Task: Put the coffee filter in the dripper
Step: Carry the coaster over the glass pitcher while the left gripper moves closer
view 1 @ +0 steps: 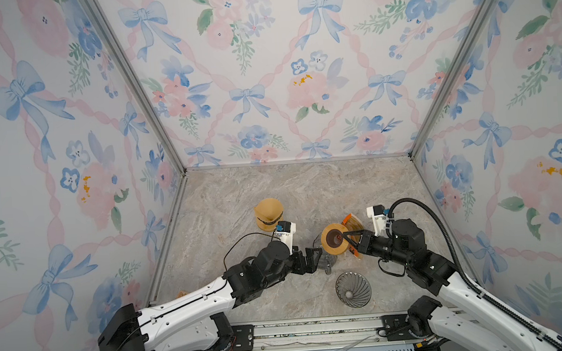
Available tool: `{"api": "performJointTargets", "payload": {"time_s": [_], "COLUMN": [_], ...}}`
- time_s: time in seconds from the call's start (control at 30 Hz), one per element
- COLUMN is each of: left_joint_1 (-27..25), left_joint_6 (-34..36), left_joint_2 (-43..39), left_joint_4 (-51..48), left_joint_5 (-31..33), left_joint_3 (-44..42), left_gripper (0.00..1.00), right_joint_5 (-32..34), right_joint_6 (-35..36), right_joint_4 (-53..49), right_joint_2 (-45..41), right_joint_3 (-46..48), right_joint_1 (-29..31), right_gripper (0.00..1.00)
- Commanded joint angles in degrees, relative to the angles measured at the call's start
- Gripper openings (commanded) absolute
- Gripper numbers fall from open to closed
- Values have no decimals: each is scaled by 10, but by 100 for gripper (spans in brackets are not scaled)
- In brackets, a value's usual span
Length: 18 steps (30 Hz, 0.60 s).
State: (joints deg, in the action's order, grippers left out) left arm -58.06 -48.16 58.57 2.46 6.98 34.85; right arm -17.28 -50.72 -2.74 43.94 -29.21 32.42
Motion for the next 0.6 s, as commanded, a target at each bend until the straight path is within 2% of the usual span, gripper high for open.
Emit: {"api": "performJointTargets", "payload": {"time_s": [0.0,0.23,0.57], "left_joint_1": [8,22,36], "left_joint_6": [-10,-25,-45], "left_joint_2": [13,32,84], "left_joint_4": [27,61,77], "left_joint_5": [-12,-40,-69], "left_joint_3": [13,9,22], "left_gripper": [98,98,98], "right_joint_5": [-31,-58,-89], "right_joint_6": [-44,-94,-120], "right_joint_4": [88,170,236], "right_joint_2": [12,48,84], "right_joint_3": [17,54,85], "right_joint_1": [5,-12,-35], "right_gripper": [7,7,7]}}
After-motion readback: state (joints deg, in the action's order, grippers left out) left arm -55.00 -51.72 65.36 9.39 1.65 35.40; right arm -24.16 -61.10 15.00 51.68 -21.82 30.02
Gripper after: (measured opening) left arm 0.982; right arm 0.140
